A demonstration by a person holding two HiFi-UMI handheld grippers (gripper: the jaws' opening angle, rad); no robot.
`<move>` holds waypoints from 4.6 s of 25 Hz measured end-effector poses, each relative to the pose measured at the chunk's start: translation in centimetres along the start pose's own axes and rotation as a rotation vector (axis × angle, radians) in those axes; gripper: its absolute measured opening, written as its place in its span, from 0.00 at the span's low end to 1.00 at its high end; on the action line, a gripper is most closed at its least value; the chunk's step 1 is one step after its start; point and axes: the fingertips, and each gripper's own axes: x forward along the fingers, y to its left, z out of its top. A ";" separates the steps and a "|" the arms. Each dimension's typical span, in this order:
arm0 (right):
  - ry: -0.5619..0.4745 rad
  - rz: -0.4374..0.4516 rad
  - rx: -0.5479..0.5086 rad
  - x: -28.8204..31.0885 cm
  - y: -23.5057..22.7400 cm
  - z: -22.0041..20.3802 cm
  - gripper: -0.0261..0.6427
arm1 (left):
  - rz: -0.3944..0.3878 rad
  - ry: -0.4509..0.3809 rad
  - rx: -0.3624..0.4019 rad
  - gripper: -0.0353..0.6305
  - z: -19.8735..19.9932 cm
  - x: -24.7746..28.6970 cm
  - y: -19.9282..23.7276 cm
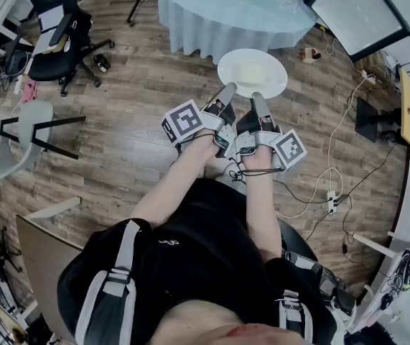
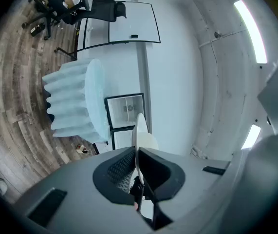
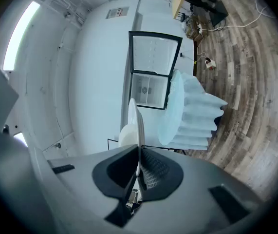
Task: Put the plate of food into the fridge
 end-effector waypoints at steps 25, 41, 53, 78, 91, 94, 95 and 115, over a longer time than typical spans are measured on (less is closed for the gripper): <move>-0.070 -0.069 -0.026 1.5 -1.1 3.3 0.07 | -0.021 0.074 -0.095 0.09 -0.5 4.0 1.0; -0.047 -0.114 0.041 9.2 -6.9 14.7 0.07 | 0.076 0.075 -0.107 0.09 -0.9 18.0 5.9; -0.006 -0.002 0.058 15.2 -6.1 23.0 0.07 | 0.055 0.045 0.005 0.09 0.3 28.0 4.1; -0.053 -0.018 0.034 22.3 -8.3 33.0 0.07 | 0.055 0.097 -0.025 0.09 0.9 40.7 6.3; 0.060 -0.091 0.084 34.4 -12.1 32.5 0.07 | 0.150 0.000 -0.087 0.09 10.4 46.0 11.9; 0.079 -0.083 0.064 38.1 -11.5 32.8 0.07 | 0.136 -0.024 -0.108 0.09 13.3 48.0 12.0; 0.086 -0.088 0.061 39.3 -11.2 33.0 0.07 | 0.134 -0.032 -0.117 0.09 14.2 48.8 12.1; 0.067 -0.140 -0.026 52.7 -12.4 35.6 0.08 | 0.144 0.016 -0.213 0.08 23.9 58.2 15.7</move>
